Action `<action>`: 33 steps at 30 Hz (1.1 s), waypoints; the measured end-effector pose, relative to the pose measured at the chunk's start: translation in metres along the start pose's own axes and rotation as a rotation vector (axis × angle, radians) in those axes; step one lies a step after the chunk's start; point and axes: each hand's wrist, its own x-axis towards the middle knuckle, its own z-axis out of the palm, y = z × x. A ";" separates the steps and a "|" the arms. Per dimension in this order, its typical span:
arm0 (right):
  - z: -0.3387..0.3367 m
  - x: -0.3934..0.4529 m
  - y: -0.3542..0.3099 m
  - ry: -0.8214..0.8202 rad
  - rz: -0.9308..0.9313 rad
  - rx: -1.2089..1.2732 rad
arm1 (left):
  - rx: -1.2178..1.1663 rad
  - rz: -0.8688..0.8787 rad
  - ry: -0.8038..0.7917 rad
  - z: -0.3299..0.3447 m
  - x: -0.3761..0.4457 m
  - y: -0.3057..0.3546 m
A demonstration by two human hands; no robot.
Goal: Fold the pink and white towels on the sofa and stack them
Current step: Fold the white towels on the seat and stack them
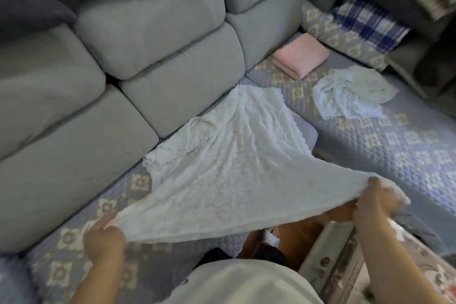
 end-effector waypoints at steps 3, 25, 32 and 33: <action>0.022 -0.029 0.010 -0.272 -0.585 -0.392 | 0.098 0.318 -0.021 0.009 -0.042 0.041; 0.064 -0.172 0.143 -1.224 -0.830 -0.639 | -0.172 0.358 -0.410 0.070 -0.147 0.049; 0.062 -0.187 0.123 -1.280 -0.327 -0.491 | -0.140 0.518 -0.433 0.069 -0.153 0.040; 0.062 -0.183 0.125 -1.211 -0.197 -0.475 | -0.114 0.514 -0.412 0.069 -0.151 0.041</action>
